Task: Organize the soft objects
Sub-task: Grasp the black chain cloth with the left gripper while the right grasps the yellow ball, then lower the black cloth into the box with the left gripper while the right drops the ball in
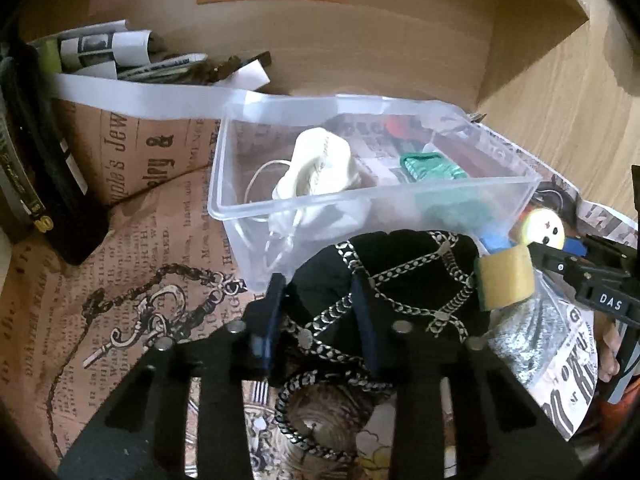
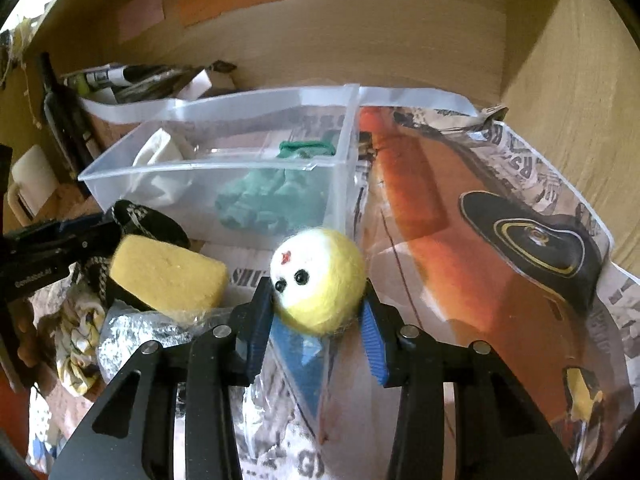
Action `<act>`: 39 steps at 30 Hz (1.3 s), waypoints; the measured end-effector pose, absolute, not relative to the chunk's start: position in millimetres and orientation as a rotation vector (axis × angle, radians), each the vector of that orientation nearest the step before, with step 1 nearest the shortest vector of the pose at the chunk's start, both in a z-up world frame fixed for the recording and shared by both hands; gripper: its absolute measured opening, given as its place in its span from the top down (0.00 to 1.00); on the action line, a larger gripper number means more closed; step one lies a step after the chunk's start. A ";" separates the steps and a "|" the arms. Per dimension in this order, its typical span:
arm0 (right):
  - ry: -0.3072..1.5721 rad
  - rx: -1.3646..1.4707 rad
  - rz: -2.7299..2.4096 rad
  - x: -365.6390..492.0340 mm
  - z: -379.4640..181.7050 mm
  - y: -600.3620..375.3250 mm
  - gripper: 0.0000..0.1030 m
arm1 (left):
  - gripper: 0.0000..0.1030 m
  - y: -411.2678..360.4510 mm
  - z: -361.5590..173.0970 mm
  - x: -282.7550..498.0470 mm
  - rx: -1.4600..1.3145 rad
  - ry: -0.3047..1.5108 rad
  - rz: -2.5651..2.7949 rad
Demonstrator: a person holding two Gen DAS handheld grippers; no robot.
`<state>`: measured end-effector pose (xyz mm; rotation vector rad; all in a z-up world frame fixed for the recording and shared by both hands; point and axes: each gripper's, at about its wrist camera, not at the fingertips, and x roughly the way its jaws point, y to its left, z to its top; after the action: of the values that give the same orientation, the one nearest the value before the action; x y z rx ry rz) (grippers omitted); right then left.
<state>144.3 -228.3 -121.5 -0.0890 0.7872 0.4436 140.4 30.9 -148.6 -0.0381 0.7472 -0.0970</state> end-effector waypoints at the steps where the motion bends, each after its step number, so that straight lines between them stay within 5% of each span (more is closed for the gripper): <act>1: 0.780 -0.082 0.441 143.1 -120.0 -229.8 0.63 | 0.79 31.7 -148.0 137.7 -0.032 0.745 -0.095; 16: 0.593 -0.039 0.497 124.8 -59.2 -229.3 0.63 | 0.89 30.8 -88.9 95.4 -0.075 0.541 -0.091; 19: 0.552 -0.042 0.515 125.1 -47.6 -224.4 0.63 | 0.99 28.8 -75.1 94.8 -0.068 0.497 -0.090; 25: 0.544 -0.030 0.549 131.8 -43.6 -219.7 0.63 | 0.99 30.7 -58.8 102.3 -0.067 0.465 -0.121; 28: 0.555 -0.020 0.571 135.9 -43.6 -218.1 0.63 | 0.91 33.1 -64.9 106.3 -0.056 0.522 -0.135; 32: 0.576 -0.018 0.598 146.8 -44.3 -213.7 0.63 | 0.46 41.5 -88.0 109.3 -0.028 0.590 -0.085; 39: 0.573 -0.064 0.601 161.0 -41.6 -200.9 0.63 | 0.44 71.1 -142.5 142.3 -0.045 0.800 -0.018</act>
<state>161.0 -200.9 -41.6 -0.0639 0.5727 0.6008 142.3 71.1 -142.5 -0.0454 0.8002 -0.0181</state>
